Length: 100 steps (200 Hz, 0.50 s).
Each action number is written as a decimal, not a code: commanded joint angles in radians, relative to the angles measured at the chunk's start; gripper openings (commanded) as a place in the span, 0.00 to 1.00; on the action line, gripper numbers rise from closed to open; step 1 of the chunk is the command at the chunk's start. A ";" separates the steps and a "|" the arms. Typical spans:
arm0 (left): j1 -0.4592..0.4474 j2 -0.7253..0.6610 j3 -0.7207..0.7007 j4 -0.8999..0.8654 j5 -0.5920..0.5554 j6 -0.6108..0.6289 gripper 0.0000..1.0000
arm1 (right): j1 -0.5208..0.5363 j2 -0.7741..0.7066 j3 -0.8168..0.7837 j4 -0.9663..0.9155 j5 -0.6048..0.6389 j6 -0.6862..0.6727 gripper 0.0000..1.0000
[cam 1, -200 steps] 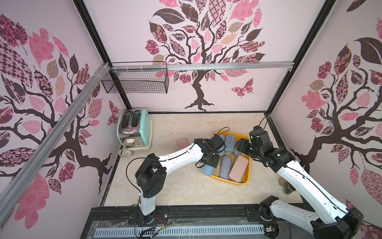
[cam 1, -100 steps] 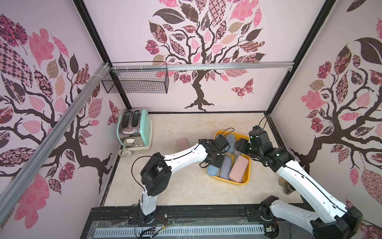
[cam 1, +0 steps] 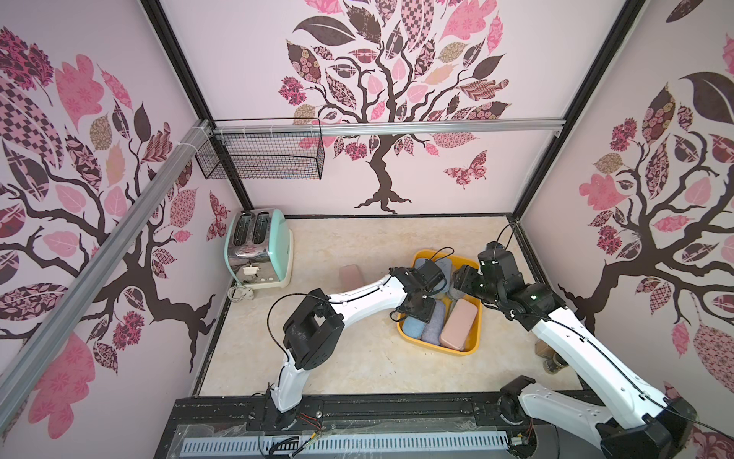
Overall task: Put the glasses cases into the storage boxes
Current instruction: Place the glasses case in the storage box.
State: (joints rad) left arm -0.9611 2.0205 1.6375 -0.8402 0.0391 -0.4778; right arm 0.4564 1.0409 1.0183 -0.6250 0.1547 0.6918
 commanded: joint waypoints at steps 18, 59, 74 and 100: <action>-0.005 0.000 -0.035 0.006 0.019 -0.002 0.57 | -0.003 0.013 0.022 -0.024 0.018 -0.009 0.61; -0.005 0.036 -0.033 -0.005 0.009 -0.025 0.67 | -0.003 0.010 0.017 -0.028 0.021 -0.010 0.61; -0.005 0.046 -0.032 -0.006 0.019 -0.033 0.69 | -0.003 0.007 0.018 -0.030 0.024 -0.011 0.61; -0.005 0.039 -0.033 0.007 0.030 -0.050 0.72 | -0.004 0.001 0.023 -0.035 0.033 -0.012 0.62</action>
State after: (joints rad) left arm -0.9619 2.0552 1.6268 -0.8291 0.0521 -0.5045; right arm 0.4557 1.0435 1.0183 -0.6254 0.1631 0.6914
